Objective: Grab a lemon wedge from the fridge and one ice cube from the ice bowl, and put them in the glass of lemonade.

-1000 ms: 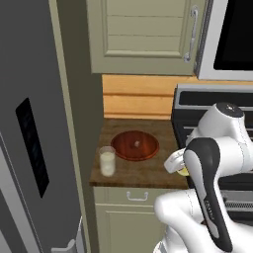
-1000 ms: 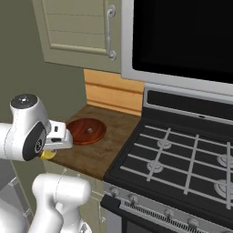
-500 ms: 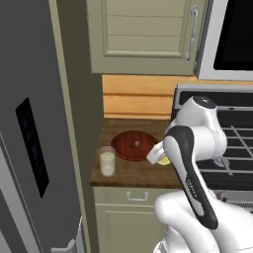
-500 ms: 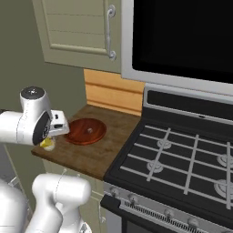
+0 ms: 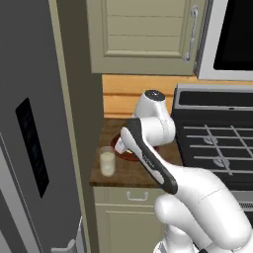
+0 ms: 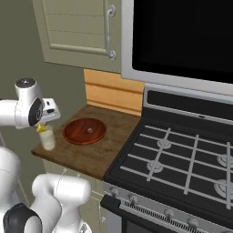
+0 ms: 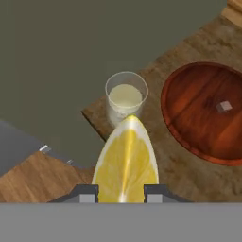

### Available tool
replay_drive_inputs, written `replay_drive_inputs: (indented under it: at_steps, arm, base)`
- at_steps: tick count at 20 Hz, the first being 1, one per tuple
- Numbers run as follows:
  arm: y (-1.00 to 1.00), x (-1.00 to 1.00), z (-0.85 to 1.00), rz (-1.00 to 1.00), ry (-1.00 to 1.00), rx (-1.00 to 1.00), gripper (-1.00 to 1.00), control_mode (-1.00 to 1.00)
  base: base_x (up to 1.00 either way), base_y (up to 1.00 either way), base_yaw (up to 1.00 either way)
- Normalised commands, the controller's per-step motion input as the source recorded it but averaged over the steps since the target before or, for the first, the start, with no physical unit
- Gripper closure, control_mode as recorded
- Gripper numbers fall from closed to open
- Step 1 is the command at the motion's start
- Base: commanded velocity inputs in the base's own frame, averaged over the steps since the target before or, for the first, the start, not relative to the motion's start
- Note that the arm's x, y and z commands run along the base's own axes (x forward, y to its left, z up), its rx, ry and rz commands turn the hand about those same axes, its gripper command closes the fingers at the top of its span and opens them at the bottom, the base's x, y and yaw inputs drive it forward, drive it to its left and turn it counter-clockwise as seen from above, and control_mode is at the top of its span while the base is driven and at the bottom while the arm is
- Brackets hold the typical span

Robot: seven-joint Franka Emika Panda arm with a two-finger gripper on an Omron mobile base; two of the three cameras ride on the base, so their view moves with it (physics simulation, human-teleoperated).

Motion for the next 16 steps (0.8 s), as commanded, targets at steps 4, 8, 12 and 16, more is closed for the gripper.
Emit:
replay_drive_inputs:
  at_steps: [4,8,12,16]
  arm:
    - [0.05,0.77,-0.19,0.03,0.07,-0.08,1.0,-1.0]
    - [0.0,0.72,-0.54,0.03,0.01,0.0,1.0,-1.0]
    - [0.03,0.29,-0.56,0.15,0.0,0.06,1.0,-1.0]
    - [0.08,0.08,-0.07,0.29,0.02,0.07,1.0,-1.0]
  base:
    - [0.0,0.0,0.0]
    - [0.0,0.0,0.0]
    - [0.0,0.0,0.0]
    - [0.0,0.0,0.0]
